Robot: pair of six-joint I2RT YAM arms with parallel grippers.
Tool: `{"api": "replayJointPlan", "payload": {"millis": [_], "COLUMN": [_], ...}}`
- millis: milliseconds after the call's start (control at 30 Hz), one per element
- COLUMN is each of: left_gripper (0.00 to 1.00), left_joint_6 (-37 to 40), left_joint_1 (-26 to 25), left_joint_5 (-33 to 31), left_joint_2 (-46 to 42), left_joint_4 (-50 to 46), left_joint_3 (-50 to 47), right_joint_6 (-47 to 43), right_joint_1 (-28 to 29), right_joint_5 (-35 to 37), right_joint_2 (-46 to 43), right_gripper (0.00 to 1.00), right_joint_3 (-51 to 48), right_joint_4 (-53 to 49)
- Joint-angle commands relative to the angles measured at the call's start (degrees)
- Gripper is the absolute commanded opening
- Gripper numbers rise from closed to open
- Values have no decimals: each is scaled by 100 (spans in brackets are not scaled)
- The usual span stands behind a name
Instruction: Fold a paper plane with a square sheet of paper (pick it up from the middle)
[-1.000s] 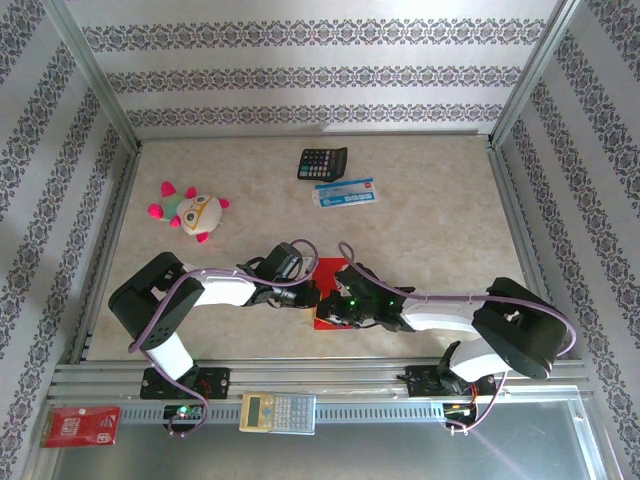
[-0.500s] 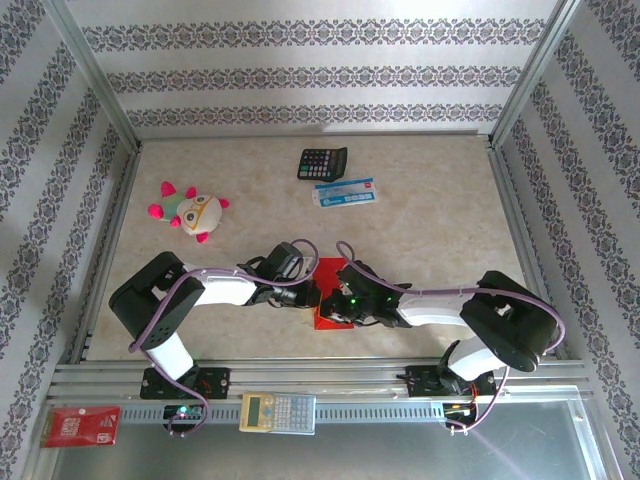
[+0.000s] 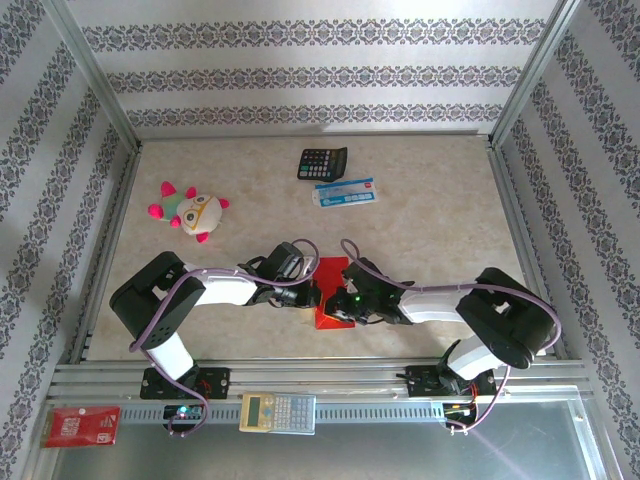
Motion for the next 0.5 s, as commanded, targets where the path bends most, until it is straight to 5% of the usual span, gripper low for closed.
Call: {"api": "replayJointPlan", "payload": {"millis": [0,467], "left_gripper": [0,0], "left_joint_6": [165,171], "left_joint_1": [-105,-105], "left_joint_5": [-933,-920], "left_joint_2": [611,633], "left_joint_4": [-1154,-1158], "left_joint_3": [-330,-328], "right_joint_6": [-110,-591], "right_joint_1": [-123,-627], "right_joint_5": [-73,-278], "right_joint_2": [-321,119], "right_gripper": [2,2], "right_joint_3": [-7,-86], "right_joint_4": [-188,-285]}}
